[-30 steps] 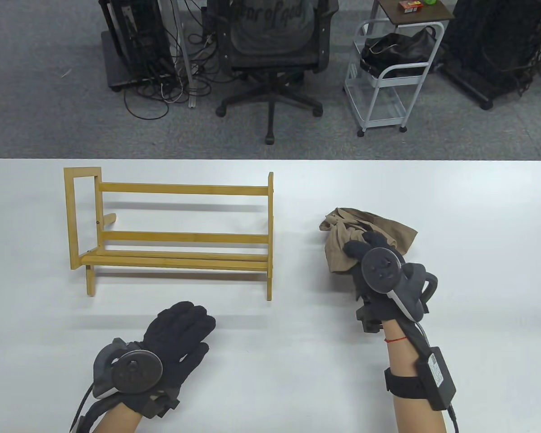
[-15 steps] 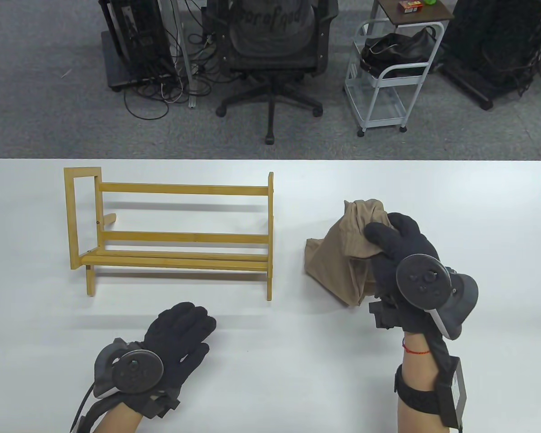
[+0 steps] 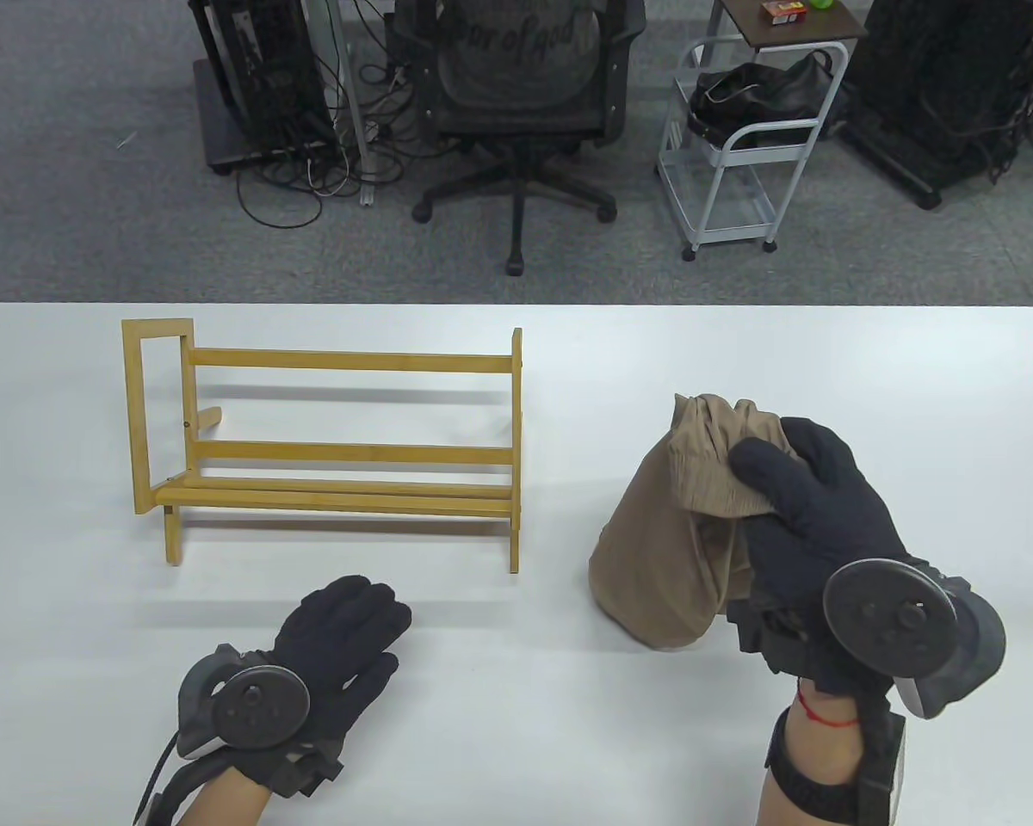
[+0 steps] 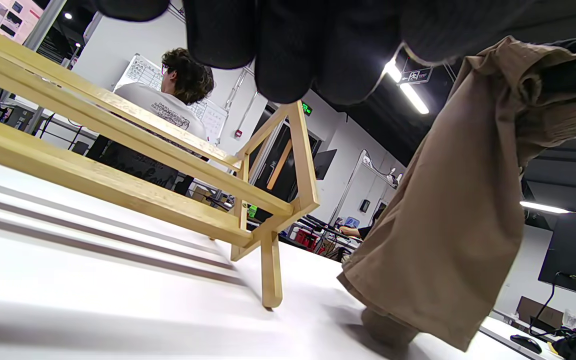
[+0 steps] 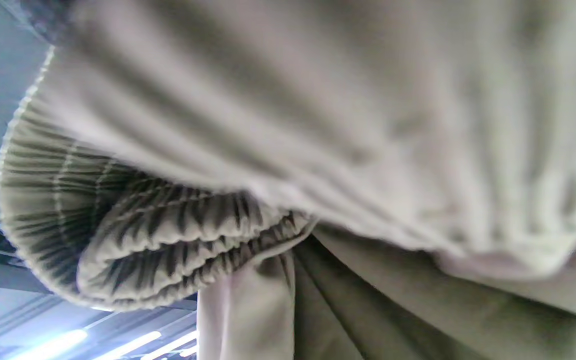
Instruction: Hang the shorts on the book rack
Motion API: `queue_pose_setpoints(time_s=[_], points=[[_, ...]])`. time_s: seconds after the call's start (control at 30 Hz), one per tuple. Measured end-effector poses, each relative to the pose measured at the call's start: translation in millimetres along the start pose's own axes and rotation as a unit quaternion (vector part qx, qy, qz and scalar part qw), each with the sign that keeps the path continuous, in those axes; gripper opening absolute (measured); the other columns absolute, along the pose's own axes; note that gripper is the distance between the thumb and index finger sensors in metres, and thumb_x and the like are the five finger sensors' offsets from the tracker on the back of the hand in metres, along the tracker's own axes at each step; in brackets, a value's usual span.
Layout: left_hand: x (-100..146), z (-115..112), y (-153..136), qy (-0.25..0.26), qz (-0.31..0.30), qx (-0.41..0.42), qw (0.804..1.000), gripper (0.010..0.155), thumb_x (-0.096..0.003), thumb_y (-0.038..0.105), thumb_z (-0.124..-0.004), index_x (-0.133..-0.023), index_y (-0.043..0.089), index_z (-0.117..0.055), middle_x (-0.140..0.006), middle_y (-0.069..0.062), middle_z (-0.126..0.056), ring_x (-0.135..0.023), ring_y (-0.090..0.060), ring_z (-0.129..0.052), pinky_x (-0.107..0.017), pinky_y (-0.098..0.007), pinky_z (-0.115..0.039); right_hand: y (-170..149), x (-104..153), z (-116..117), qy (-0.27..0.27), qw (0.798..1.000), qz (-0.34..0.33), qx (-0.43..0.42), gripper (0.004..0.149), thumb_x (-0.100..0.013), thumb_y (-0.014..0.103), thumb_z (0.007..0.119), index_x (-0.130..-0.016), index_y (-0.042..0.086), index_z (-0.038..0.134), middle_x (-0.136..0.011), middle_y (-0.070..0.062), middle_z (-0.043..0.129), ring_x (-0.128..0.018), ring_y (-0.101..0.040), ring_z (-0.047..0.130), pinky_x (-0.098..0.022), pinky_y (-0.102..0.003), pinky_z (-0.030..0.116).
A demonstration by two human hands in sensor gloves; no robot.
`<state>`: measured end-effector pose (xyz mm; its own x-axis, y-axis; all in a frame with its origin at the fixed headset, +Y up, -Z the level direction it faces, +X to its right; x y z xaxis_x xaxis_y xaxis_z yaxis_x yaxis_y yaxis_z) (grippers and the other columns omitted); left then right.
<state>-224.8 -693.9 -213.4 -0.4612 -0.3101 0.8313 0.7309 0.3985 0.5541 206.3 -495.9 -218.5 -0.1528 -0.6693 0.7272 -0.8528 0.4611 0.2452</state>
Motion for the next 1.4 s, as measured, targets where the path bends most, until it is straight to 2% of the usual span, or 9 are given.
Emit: queue_pose_setpoints(time_s=[0.4, 1.0, 1.4], points=[[1, 1, 1, 0.007, -0.001, -0.001, 1.000, 0.054, -0.0484, 0.048, -0.069, -0.097, 0.026, -0.078, -0.106, -0.004, -0.077, -0.102, -0.038, -0.067, -0.068, -0.064, -0.054, 19, 15, -20, -0.009, 0.999, -0.031, -0.040, 0.034, -0.043, 0.032, 0.091, -0.076, 0.040, 0.086, -0.097, 0.000, 0.080, -0.063, -0.027, 0.098, -0.043, -0.033, 0.092], [3, 2, 0, 0.012, 0.000, -0.003, 1.000, 0.054, -0.0483, 0.048, -0.069, -0.097, 0.027, -0.078, -0.106, -0.004, -0.077, -0.102, -0.038, -0.067, -0.068, -0.064, -0.054, 61, 20, -4, 0.036, 0.993, -0.080, -0.082, 0.035, -0.044, 0.033, 0.090, -0.078, 0.040, 0.085, -0.099, 0.000, 0.079, -0.064, -0.026, 0.098, -0.044, -0.033, 0.092], [3, 3, 1, 0.014, -0.007, 0.002, 1.000, 0.054, -0.0483, 0.048, -0.069, -0.097, 0.027, -0.078, -0.106, -0.004, -0.077, -0.102, -0.038, -0.067, -0.068, -0.063, -0.054, 91, 24, 2, 0.046, 0.988, -0.110, -0.099, 0.035, -0.044, 0.033, 0.089, -0.078, 0.040, 0.085, -0.099, 0.000, 0.079, -0.064, -0.026, 0.098, -0.044, -0.033, 0.092]])
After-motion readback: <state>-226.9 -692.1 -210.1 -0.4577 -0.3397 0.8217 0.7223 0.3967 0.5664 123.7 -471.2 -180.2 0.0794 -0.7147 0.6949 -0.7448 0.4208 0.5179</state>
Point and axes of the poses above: the tracker on the back of each hand, its own y axis roughly to the thumb side, its own x axis roughly from the fingertips to the wrist, z = x × y, the point moved 2 cm from there along -x, roughly from the wrist to the fingertips
